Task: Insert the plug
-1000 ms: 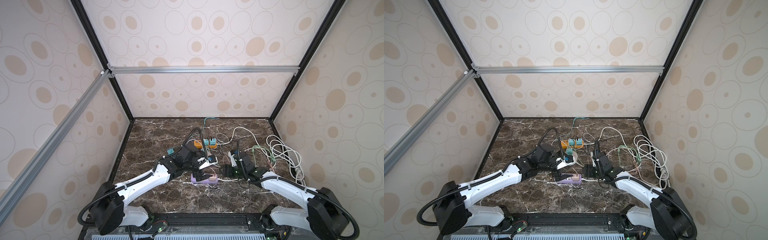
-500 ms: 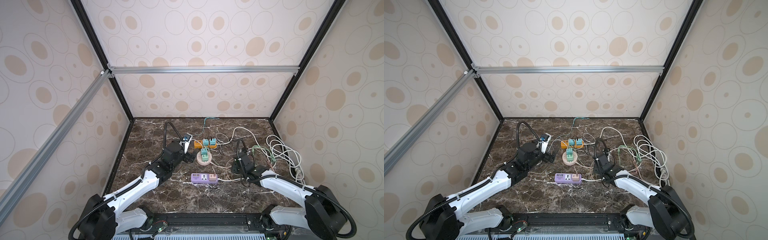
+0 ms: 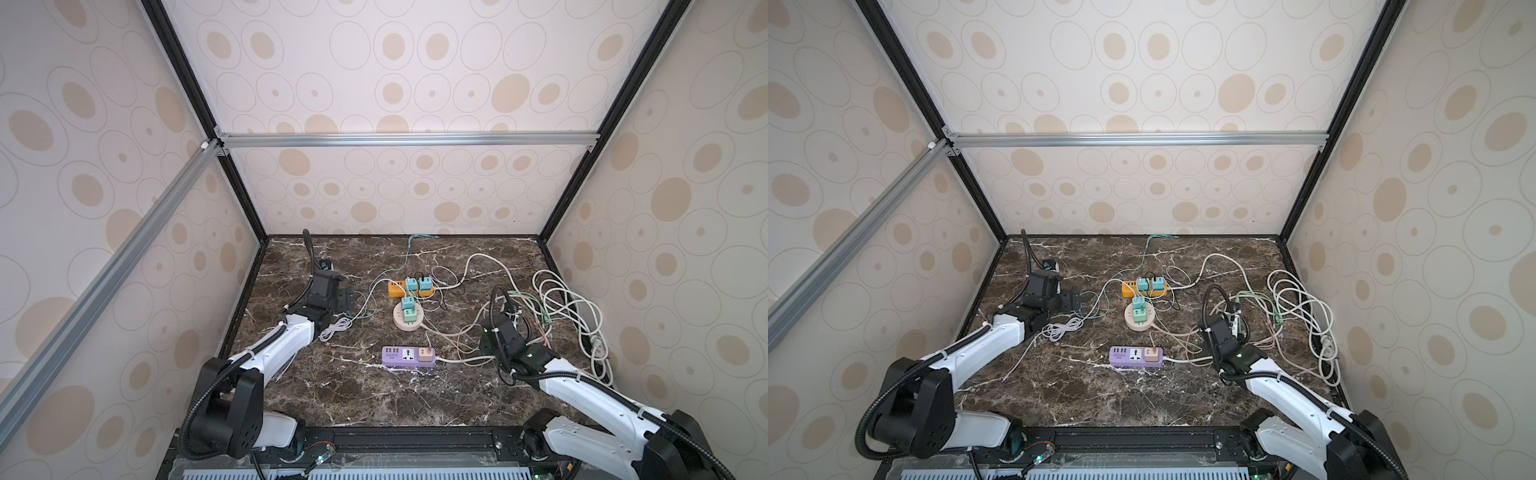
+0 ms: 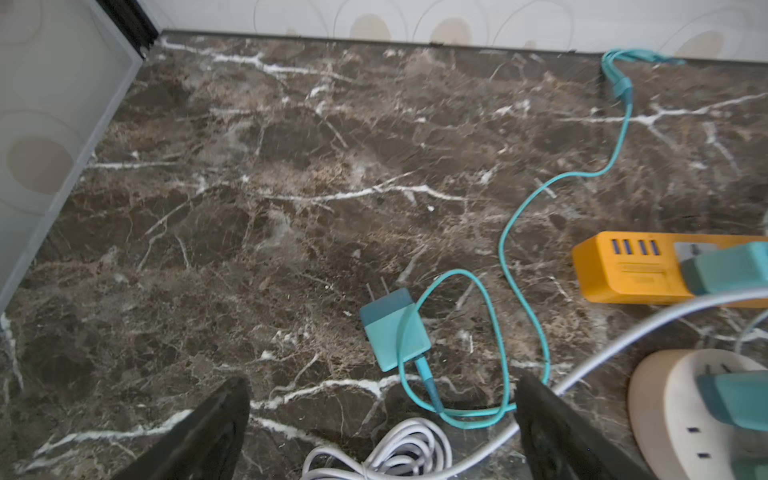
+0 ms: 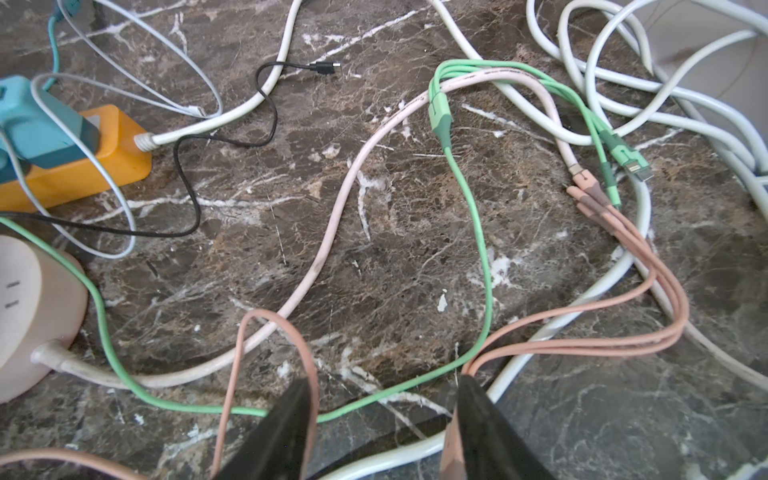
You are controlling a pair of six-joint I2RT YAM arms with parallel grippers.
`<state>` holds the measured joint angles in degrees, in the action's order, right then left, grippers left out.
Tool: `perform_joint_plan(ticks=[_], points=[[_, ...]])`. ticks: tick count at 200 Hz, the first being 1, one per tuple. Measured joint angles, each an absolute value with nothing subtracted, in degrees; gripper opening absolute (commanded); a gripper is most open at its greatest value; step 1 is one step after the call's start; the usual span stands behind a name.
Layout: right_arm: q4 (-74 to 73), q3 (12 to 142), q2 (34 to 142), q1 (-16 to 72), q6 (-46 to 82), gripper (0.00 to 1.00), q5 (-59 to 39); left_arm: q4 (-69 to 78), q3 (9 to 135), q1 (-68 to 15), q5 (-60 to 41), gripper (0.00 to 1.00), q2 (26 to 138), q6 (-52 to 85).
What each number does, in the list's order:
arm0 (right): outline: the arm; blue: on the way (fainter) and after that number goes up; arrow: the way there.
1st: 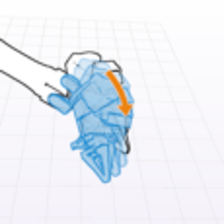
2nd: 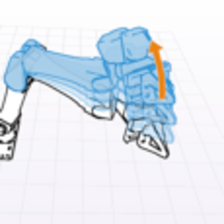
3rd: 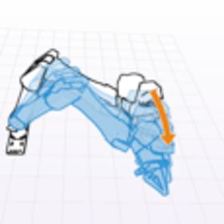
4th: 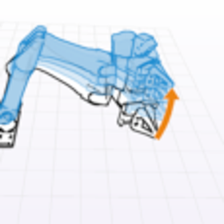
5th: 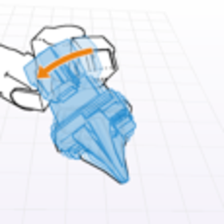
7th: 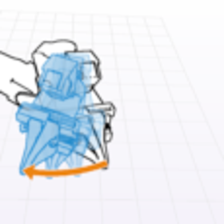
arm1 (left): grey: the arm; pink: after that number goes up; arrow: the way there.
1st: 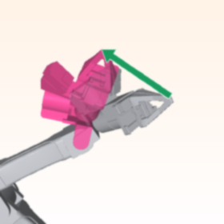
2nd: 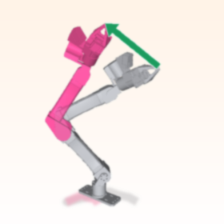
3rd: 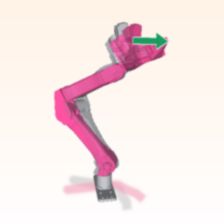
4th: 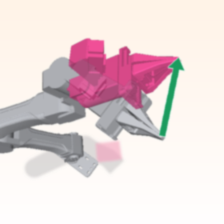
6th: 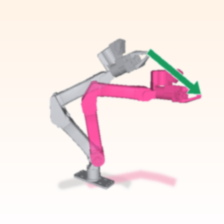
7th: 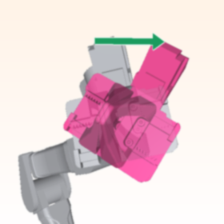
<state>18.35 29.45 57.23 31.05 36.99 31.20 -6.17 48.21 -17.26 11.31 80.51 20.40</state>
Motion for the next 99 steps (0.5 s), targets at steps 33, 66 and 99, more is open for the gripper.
perform_joint_plan(ticks=[33, 66, 99], points=[[18.41, 29.47, 54.63, 31.05, 34.41, 0.99, 30.94, -8.49, 49.36, -16.03, 9.23, 0.99, 85.47, 21.06], [18.5, 30.0, 54.0, 31.05, 32.8, 0.99, 29.82, -9.08, 51.22, -14.0, 7.75, 0.91, 89.43, 21.39], [18.35, 30.65, 53.91, 31.05, 32.58, 0.99, 29.26, -9.96, 54.65, -12.19, 6.42, 0.83, 93.36, 21.67]])
